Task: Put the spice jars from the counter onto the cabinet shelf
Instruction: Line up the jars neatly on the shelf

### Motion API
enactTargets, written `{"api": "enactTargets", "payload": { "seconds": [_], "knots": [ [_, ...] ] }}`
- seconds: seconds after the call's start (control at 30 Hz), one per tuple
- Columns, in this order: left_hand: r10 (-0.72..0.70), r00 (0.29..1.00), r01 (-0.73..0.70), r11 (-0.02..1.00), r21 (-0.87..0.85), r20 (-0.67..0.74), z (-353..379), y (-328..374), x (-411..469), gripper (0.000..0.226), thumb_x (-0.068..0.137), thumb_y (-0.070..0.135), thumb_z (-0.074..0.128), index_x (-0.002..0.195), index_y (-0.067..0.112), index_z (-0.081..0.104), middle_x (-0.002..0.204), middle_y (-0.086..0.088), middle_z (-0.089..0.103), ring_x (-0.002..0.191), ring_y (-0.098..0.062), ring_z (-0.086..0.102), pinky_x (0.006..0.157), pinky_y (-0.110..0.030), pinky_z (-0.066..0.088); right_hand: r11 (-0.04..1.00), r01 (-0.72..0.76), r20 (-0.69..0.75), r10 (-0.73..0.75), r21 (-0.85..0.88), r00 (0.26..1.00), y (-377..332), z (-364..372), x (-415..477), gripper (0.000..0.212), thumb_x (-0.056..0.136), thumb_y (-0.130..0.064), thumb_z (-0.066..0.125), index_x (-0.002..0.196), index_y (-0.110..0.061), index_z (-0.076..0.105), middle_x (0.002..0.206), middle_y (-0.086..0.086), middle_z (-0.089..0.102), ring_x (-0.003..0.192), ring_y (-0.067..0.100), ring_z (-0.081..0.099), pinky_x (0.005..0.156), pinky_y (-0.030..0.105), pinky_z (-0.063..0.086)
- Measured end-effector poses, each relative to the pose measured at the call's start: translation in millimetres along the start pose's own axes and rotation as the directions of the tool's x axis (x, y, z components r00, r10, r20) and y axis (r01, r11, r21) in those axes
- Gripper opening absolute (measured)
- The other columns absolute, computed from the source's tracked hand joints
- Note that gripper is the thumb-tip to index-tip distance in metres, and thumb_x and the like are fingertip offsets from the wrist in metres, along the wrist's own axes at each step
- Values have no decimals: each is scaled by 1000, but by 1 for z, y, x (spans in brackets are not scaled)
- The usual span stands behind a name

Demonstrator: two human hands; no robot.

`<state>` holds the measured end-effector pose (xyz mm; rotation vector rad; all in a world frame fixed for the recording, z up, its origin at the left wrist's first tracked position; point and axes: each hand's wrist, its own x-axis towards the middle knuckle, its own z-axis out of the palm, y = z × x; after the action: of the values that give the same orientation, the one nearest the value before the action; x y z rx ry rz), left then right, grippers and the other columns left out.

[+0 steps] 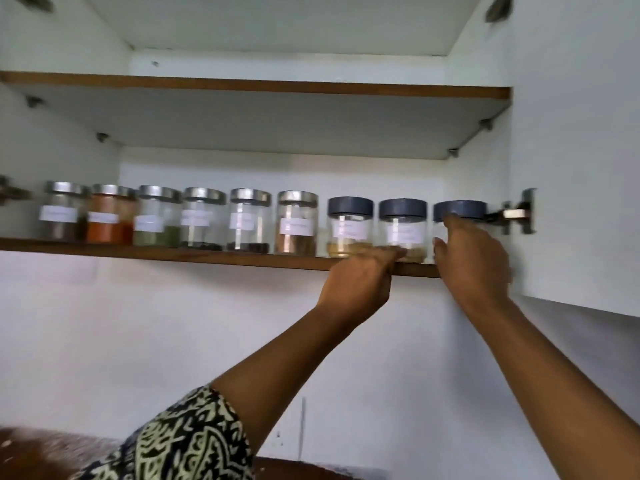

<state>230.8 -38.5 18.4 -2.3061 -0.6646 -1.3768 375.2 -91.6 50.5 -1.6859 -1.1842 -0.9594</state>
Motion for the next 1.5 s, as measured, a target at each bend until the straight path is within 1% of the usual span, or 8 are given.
{"api": "enactTargets", "payload": {
  "seconds": [0.13,0.47,0.57,0.7,0.87,1.03,1.2,1.5],
  "knots": [
    [-113,993,117,986,115,-43,-70,-72,-23,33,93,18,48,123,26,61,121,3,66,108,-20,61,80,-32,51,967,186,-42,-181,176,983,-101,12,-8,36,92,-24,55,127,-13,52,115,14,66,104,33,62,81,38,50],
    [-287,955,296,881,368,-80,-246,-283,-102,23,92,27,53,111,31,66,109,7,70,100,-15,62,72,-26,46,799,318,-52,-340,510,939,-379,69,-43,33,92,-30,56,122,-15,57,119,2,66,110,23,59,87,31,46],
    [-355,928,370,857,358,-108,-285,-339,-104,26,92,22,55,115,26,65,113,4,68,101,-16,62,80,-31,48,760,321,-23,-375,565,927,-446,80,-41,34,93,-27,53,126,-17,54,123,4,63,112,22,57,90,31,46],
    [-452,892,414,796,442,-22,-314,-396,-86,47,88,10,61,132,21,50,129,-6,58,115,-23,54,91,-35,47,776,353,82,-457,523,886,-506,92,-24,39,93,-19,54,132,-15,49,129,7,58,116,23,54,93,32,44],
    [-459,874,240,693,680,159,-326,-448,-57,60,89,15,60,143,17,34,137,-11,50,122,-29,50,102,-43,38,851,389,232,-483,353,845,-535,103,19,47,92,-14,53,136,-8,41,136,14,50,123,30,48,97,36,41],
    [-443,807,20,681,732,390,-320,-478,-40,53,89,30,60,136,14,42,133,-7,54,121,-26,51,102,-43,37,886,412,438,-463,210,771,-543,119,39,50,91,-27,58,133,-6,42,132,16,53,118,30,51,91,34,42],
    [-438,820,86,730,678,367,-313,-497,-33,39,86,24,66,121,13,55,112,-7,63,93,-20,55,79,-33,47,885,447,448,-453,125,771,-554,142,40,54,88,-28,62,132,-7,42,127,15,56,114,29,54,84,33,44],
    [-475,797,97,710,698,373,-291,-525,-17,45,81,19,72,121,9,55,111,-10,63,95,-23,59,84,-36,52,892,441,471,-434,103,768,-579,178,60,55,82,-29,69,130,-10,49,126,11,58,115,26,53,88,33,44]
  ]
}}
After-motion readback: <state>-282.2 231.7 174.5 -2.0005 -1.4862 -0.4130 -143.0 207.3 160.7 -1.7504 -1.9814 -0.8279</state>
